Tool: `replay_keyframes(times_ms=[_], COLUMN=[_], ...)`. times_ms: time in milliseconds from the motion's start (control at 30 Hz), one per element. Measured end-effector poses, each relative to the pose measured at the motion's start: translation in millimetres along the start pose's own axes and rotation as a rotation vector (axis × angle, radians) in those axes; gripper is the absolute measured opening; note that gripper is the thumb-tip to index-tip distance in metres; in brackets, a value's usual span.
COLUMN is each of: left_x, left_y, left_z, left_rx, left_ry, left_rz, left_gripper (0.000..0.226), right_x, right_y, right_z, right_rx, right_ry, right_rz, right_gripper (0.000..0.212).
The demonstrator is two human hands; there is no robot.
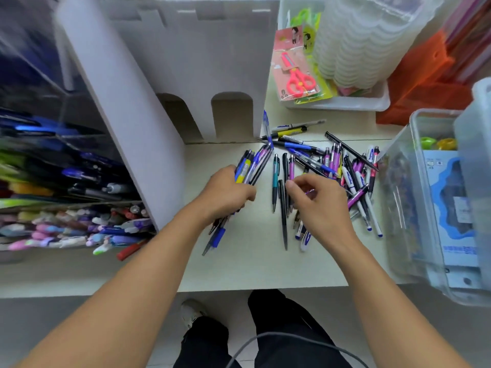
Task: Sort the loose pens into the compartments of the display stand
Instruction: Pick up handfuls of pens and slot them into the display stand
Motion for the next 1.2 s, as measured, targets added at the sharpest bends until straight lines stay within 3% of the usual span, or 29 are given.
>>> replay_keyframes(times_ms=[133, 200, 267, 333, 533, 633, 767, 867, 1000, 1200], left_x=[-84.0, -121.8, -143.4, -153.1, -177.7, -183.9, -187.2, -190.6, -197.0, -192.8], left_y=[11.1, 24.5, 45.5, 71.2, 153.6, 187.9, 213.8, 230.1, 259.1, 290.0], left_z=[12.6, 17.6, 14.8, 5.6, -20.6, -35.8, -52.9, -69.7, -102.2, -134.1], left_rx=[-0.376, -0.448, -0.459, -0.506, -0.644, -0.568, -0.489, -0.539, -0.804, -1.225], left_ry=[-0.074, -0.132, -0.162, -0.163, -0.208, -0.237, -0.290, -0.299, -0.283, -0.245], left_rz=[-0.205, -0.298, -0.322, -0.313, -0.290, -0.178, -0.084, -0.031, 0.063, 0.082], left_gripper=[0.023, 0.025, 0.023, 0.022, 0.019, 0.025, 0.024, 0.025, 0.024, 0.025], right_x=[-11.1, -20.6, -31.6, -42.2, -62.9, -64.9, -65.1, -61.3, -72.4, -125.0], right_y=[2.0, -5.1, -17.6, -36.2, -91.9, -107.1, -117.0, -101.6, -70.4, -138.8], right_z=[-64.3, -102.1, -140.2, -179.3, -260.7, -281.1, -306.2, -334.3, -389.2, -473.4], right_rx=[0.400, 0.556, 0.629, 0.612, 0.506, 0.381, 0.435, 0.496, 0.486, 0.229], right_ry=[-0.007, -0.010, 0.014, 0.096, 0.279, 0.329, 0.336, 0.427, 0.728, 1.163], right_rz=[-0.024, -0.083, -0.156, -0.240, -0.322, -0.305, -0.316, -0.222, -0.002, 0.089], right_gripper=[0.020, 0.040, 0.034, 0.019, 0.023, 0.019, 0.020, 0.020, 0.017, 0.016])
Point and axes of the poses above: each hand's wrist, its own x-axis towards the middle knuckle, its own y-axis out of the back of the hand, z = x × y, the point moved 10 cm from there along x, towards the middle knuckle, and after that the axes turned 1 degree about y, right-handed, at the moved point
